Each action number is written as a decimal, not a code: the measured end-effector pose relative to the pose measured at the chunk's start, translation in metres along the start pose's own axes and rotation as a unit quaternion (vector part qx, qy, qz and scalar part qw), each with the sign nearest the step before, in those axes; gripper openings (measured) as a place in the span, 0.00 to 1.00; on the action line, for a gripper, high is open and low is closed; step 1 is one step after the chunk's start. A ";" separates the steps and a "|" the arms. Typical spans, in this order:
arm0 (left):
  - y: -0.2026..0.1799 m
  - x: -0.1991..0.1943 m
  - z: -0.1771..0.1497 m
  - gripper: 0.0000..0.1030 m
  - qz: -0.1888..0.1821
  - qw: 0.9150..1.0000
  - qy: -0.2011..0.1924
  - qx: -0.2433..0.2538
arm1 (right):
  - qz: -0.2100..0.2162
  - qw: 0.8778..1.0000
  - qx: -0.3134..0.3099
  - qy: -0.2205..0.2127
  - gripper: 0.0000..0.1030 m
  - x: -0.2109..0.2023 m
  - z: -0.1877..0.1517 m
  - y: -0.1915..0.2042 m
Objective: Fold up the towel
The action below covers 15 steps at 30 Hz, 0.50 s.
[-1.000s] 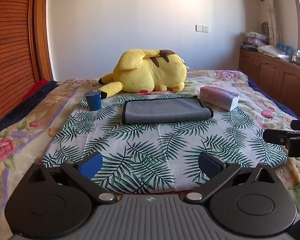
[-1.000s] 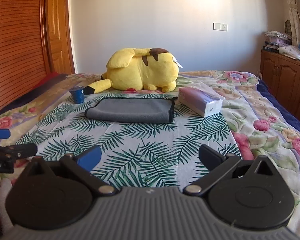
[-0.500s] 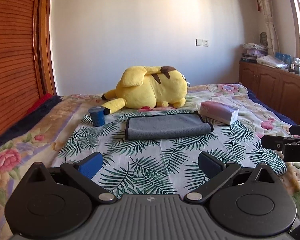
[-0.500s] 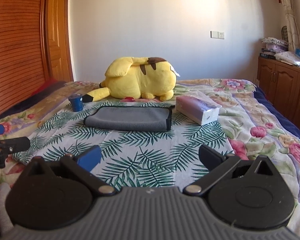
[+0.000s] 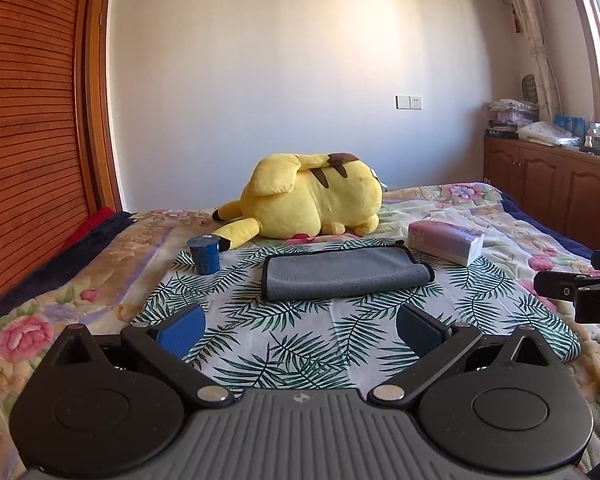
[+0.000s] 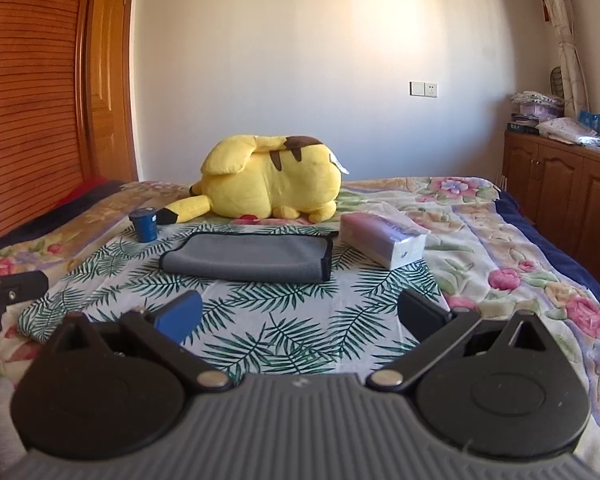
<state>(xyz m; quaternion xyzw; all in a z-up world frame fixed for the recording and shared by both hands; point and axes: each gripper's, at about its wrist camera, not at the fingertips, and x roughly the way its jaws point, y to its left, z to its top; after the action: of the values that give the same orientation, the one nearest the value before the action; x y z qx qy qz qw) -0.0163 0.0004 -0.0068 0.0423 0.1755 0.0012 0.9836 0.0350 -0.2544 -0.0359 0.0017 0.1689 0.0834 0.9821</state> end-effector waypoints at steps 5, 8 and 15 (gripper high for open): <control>0.000 0.000 0.001 0.84 -0.002 1.000 -0.003 0.002 | -0.004 1.000 -0.001 -0.007 1.00 -0.002 0.000 0.000; 0.000 0.001 0.001 0.84 -0.002 1.000 -0.002 0.002 | -0.005 1.000 -0.001 -0.007 1.00 -0.002 -0.001 -0.001; 0.000 0.001 0.001 0.84 -0.002 1.000 -0.002 0.002 | -0.005 1.000 -0.001 -0.008 1.00 -0.002 0.000 -0.001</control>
<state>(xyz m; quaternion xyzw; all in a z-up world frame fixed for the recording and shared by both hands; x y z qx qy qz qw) -0.0154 -0.0001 -0.0063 0.0440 0.1736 -0.0012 0.9838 0.0333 -0.2553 -0.0357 0.0010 0.1614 0.0789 0.9837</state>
